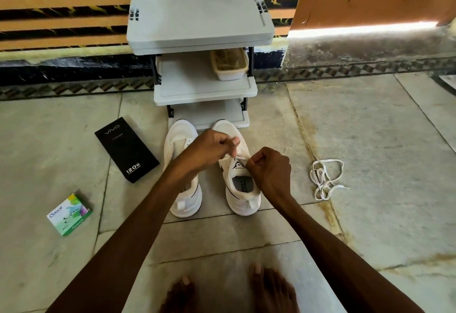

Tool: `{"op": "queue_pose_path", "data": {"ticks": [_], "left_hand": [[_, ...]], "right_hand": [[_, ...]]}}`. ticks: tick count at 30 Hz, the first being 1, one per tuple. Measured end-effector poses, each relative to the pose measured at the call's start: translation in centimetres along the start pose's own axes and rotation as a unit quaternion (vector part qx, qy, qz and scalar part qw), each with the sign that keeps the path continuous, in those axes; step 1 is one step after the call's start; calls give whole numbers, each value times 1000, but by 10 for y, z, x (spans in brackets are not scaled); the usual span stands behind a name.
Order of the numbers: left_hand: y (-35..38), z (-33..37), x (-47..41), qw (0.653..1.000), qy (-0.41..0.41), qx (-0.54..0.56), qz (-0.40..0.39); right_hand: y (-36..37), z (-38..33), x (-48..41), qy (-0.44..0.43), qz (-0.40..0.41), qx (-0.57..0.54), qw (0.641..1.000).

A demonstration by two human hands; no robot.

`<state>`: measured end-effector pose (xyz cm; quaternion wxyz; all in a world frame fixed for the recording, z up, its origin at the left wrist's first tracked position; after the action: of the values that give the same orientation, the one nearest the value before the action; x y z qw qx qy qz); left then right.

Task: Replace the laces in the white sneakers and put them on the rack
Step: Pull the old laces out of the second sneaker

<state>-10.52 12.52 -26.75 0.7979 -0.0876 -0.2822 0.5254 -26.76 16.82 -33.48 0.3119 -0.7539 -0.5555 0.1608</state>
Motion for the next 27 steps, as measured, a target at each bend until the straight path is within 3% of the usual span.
{"op": "queue_pose_path", "data": {"ticks": [3,7,11,14,17,20,24,27], "left_hand": [[4,-7,3,987,-12,-144,66],[18,-13,5,921,5,-375,107],[25,-34,-8,915,31,-387,110],[25,-42,-12,949,75,-280,127],[16,-28,-5,948,117,-143,260],[14,-29,-4,956,93,48,275],[2,-37,0,913,65,312,254],[-9,-39,-3,930,32,265,254]], "right_hand": [[2,-1,0,3,3,4,1000],[3,-1,1,-1,8,6,1000],[0,-1,2,-4,9,0,1000],[1,-1,2,-8,7,0,1000],[2,-2,1,-11,10,8,1000],[3,-2,2,-10,11,17,1000],[3,1,2,-23,16,29,999],[4,1,1,-38,14,37,998]]}}
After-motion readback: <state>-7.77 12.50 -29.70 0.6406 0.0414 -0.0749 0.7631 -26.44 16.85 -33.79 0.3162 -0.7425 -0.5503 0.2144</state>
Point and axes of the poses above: each hand's wrist, its own x-axis away from the middle knuckle, its own y-axis out of the palm, z = x × y, the point moved 3 cm from there along -x, towards the middle knuckle, and after that the axes turned 1 degree about -x, right-handed, at the moved point
